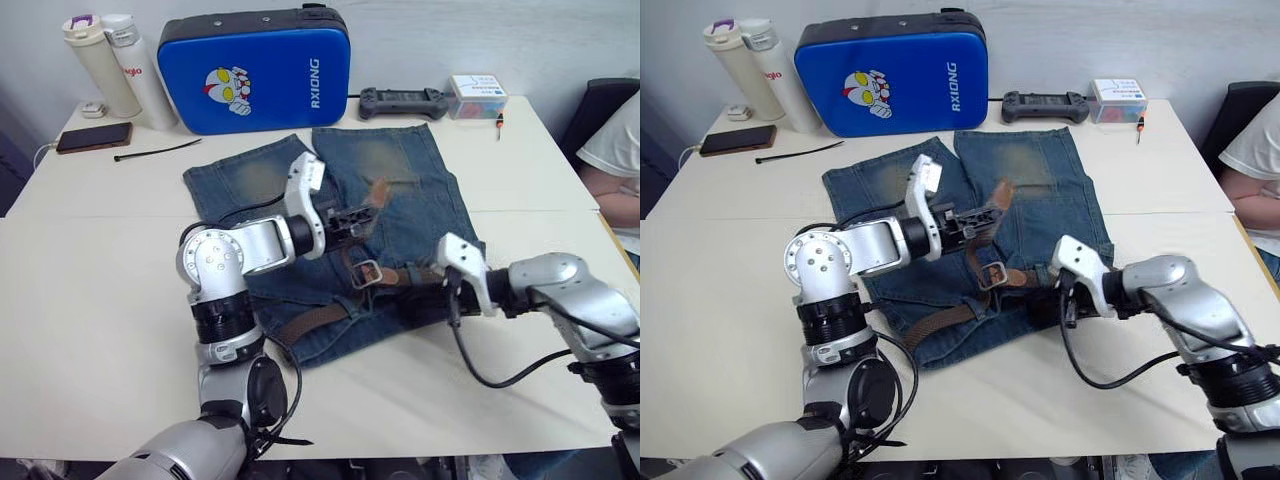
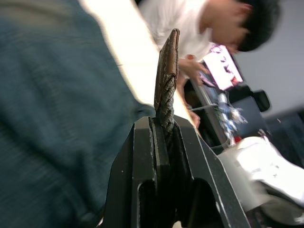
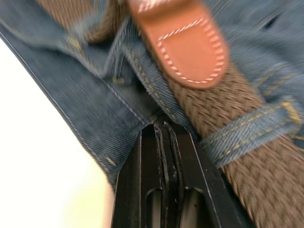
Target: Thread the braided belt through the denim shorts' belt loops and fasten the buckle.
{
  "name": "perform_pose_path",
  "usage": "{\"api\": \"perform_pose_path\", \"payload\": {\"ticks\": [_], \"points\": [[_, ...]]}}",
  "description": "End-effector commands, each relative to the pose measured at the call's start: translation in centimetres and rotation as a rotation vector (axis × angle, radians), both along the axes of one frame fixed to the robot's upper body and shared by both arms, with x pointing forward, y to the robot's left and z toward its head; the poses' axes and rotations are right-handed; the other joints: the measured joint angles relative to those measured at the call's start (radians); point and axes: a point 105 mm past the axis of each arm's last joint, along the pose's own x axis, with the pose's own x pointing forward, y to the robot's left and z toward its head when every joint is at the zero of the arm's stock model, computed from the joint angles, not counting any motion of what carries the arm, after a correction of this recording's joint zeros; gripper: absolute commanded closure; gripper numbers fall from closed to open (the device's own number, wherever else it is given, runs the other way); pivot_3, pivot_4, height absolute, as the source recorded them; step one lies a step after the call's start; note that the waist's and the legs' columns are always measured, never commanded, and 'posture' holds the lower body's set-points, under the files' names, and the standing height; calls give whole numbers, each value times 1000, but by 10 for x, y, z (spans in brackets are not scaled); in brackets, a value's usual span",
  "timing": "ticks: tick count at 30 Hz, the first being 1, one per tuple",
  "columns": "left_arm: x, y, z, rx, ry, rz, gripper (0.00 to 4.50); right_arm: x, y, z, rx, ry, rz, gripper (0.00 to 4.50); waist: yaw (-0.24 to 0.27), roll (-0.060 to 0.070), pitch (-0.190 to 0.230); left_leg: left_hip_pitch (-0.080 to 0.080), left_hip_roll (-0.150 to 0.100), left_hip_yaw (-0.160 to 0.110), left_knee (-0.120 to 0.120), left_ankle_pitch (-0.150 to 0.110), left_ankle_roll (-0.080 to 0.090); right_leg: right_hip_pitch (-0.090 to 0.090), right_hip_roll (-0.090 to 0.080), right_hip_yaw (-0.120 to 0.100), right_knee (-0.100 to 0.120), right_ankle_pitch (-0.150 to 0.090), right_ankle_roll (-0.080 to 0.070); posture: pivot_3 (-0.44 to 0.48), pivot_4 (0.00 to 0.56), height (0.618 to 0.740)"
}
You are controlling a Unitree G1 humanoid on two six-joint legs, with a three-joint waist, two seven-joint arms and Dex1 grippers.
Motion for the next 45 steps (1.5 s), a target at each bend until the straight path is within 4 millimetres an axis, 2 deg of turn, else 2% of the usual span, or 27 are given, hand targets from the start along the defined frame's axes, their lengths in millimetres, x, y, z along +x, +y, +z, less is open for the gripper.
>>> {"api": "perform_pose_path", "payload": {"ticks": [1,6,10,18,20,23,27,30,34,38,45], "points": [[-6,-2,5,-60,-8,16,4500,-14,7,28,76,-4,60,4426,0,0,0,0,0,0,0,0,0,0,0,0,0,0,0,0,150,740],[-7,-10,13,-87,-18,-7,4500,-37,23,28,61,47,163,4426,4,0,0,0,0,0,0,0,0,0,0,0,0,0,0,0,150,740],[-12,-15,14,-57,-34,-60,4500,-45,32,30,62,39,193,4426,6,0,0,-1,0,0,0,0,0,0,0,0,-1,0,0,0,150,740],[-22,-11,0,8,-8,-128,4500,-47,28,42,22,-9,185,4426,14,0,0,-1,0,0,0,0,0,0,0,0,-1,0,0,0,150,740],[-21,-7,3,2,-16,-115,4500,-47,27,44,15,-19,178,4426,15,0,0,-1,0,0,0,0,0,0,0,0,-1,0,0,0,150,740],[-14,1,11,-18,-29,-64,4500,-43,24,46,-7,-53,159,4426,17,-1,0,-1,0,0,0,0,0,0,0,0,-1,0,0,0,150,740],[-13,11,21,-98,-38,-52,4500,-27,23,52,-15,-139,121,4426,18,-1,0,-1,0,0,0,0,0,0,0,0,-2,0,0,0,150,740],[-13,18,20,-107,-38,-21,4500,-11,30,59,10,-198,103,4426,16,-1,0,-1,0,0,0,0,0,0,0,0,-2,0,0,0,150,740],[-19,10,15,-118,-20,-48,4500,6,49,75,80,-240,118,4426,10,-1,1,-1,0,0,0,0,0,0,0,0,-1,0,0,0,150,740],[-24,2,19,-148,-22,-69,4500,15,62,64,63,-216,161,4426,14,-1,1,-1,0,-1,0,0,0,-1,0,-1,-1,0,0,0,150,740],[-25,2,23,-153,-31,-69,4500,13,66,25,-9,-122,207,4426,17,-1,1,-1,0,-1,0,0,0,0,0,-1,-2,0,0,0,150,740]]}}
